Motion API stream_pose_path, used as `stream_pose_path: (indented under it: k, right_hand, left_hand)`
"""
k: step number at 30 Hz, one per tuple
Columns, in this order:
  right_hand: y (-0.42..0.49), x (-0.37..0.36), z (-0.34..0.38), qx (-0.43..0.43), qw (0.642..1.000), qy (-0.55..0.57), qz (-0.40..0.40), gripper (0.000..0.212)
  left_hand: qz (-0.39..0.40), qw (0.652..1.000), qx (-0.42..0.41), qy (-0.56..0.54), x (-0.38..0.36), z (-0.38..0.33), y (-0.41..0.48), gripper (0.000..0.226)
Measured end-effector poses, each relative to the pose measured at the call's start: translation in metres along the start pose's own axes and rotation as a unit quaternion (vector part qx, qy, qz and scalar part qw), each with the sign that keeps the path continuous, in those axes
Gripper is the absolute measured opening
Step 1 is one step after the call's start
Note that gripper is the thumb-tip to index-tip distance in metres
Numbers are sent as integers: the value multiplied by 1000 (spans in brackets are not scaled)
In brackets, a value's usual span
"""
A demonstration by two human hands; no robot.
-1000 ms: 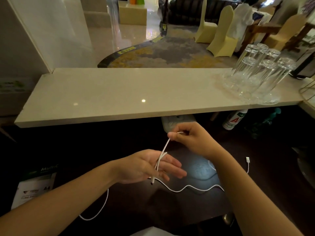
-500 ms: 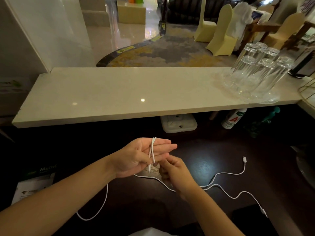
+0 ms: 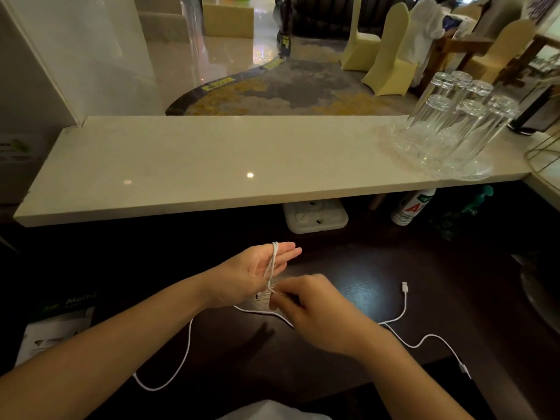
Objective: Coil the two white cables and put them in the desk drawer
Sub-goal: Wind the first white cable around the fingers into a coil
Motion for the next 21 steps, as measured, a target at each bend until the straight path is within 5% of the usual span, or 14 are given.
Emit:
stream_pose_path:
  k: [4, 6, 14, 21]
  right_hand:
    - [14, 38, 16, 37, 999, -33, -7, 21]
    - [23, 56, 13, 34, 999, -26, -4, 21]
    - [42, 65, -35, -6, 969, 244, -44, 14]
    - [11, -12, -65, -134, 893, 424, -66, 18]
  left_hand:
    - [28, 999, 25, 34, -14, -3, -4, 59]
    - [56, 998, 21, 9, -24, -5, -7, 71]
    - [165, 960, -47, -220, -41, -26, -23, 74]
    - [57, 950, -81, -295, -20, -31, -14, 80]
Point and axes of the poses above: each hand's wrist, its own y-axis towards the middle knuckle, its own x-axis out of the back of the hand, z = x × y, the point moved 4 cm from there along y, towards the middle knuckle, and after that the axes turned 6 degrees about y, right-handed, at the moved point
